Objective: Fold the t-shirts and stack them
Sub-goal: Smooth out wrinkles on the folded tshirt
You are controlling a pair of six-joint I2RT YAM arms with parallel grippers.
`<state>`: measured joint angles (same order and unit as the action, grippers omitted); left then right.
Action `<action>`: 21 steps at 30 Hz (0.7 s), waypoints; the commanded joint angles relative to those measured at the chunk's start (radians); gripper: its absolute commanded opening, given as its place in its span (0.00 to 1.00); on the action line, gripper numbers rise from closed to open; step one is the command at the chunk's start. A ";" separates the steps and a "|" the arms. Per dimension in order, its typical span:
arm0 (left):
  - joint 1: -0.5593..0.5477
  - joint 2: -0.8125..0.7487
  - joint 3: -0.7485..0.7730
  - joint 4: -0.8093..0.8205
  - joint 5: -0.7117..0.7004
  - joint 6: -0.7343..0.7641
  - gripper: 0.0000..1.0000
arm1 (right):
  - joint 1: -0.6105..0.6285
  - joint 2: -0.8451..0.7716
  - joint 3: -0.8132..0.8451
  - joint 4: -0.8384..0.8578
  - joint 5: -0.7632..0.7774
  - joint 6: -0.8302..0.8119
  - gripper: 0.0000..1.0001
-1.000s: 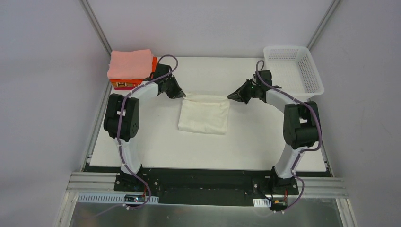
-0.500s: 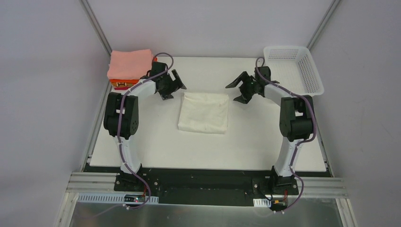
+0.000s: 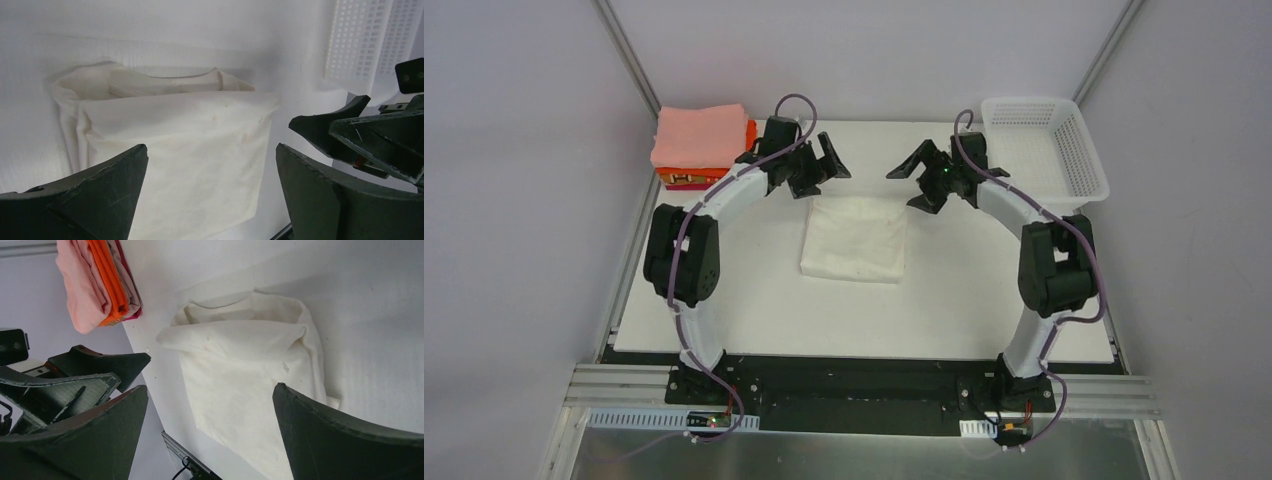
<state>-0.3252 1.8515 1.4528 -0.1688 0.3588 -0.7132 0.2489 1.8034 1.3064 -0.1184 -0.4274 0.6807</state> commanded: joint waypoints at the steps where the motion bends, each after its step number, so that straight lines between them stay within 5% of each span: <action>1: 0.018 0.117 0.064 -0.016 0.052 0.004 0.99 | 0.001 0.118 0.092 0.051 -0.058 0.044 1.00; 13: 0.061 0.334 0.136 -0.029 0.007 -0.022 0.99 | -0.001 0.375 0.215 0.036 -0.039 0.036 1.00; 21: 0.071 0.229 0.097 -0.047 -0.045 0.000 0.99 | -0.007 0.375 0.252 -0.016 -0.014 0.022 1.00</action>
<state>-0.2729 2.1437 1.5738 -0.1638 0.3916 -0.7471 0.2501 2.1578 1.5105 -0.0685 -0.4953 0.7349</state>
